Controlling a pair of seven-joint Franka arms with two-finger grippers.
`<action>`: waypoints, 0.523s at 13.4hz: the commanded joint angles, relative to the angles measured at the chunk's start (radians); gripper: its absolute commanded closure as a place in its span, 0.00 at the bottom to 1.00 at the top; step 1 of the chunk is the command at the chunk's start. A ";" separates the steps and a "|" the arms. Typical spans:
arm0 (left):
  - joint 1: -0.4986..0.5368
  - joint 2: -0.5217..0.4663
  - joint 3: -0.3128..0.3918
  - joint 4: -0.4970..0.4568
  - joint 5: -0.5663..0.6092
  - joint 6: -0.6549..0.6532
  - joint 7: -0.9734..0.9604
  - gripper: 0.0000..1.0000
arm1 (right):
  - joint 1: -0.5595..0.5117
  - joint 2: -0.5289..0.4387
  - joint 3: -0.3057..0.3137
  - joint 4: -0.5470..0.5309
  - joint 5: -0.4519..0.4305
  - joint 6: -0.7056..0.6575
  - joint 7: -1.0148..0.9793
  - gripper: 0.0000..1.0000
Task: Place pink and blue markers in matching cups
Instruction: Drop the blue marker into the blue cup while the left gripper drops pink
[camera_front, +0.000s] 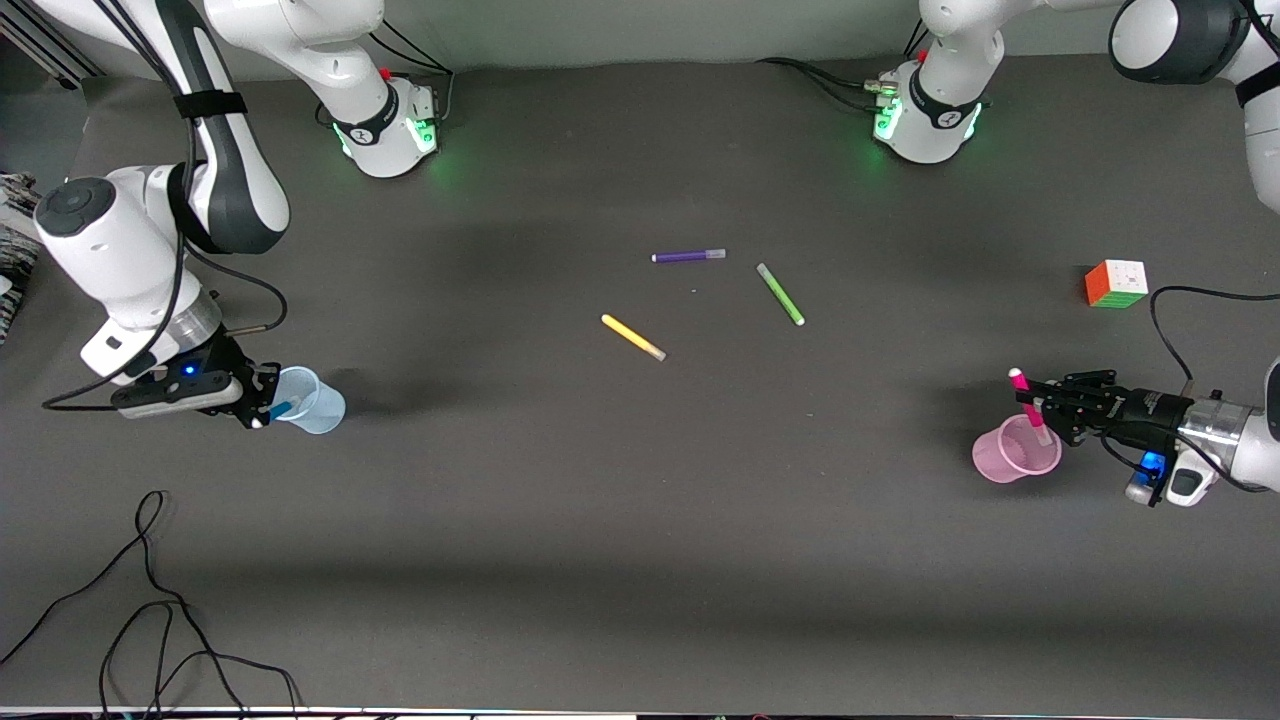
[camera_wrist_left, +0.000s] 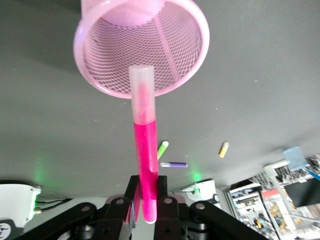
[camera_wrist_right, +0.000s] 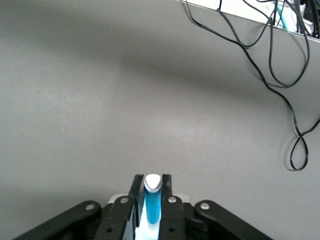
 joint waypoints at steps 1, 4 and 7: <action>0.025 0.037 -0.010 0.043 -0.036 -0.042 0.001 1.00 | 0.011 -0.050 -0.025 -0.086 -0.017 0.068 -0.042 1.00; 0.024 0.044 -0.014 0.047 -0.036 -0.043 0.003 1.00 | 0.011 -0.058 -0.053 -0.103 -0.017 0.076 -0.075 0.93; 0.016 0.044 -0.011 0.047 -0.029 -0.048 0.000 0.98 | 0.011 -0.050 -0.054 -0.104 -0.016 0.090 -0.073 0.89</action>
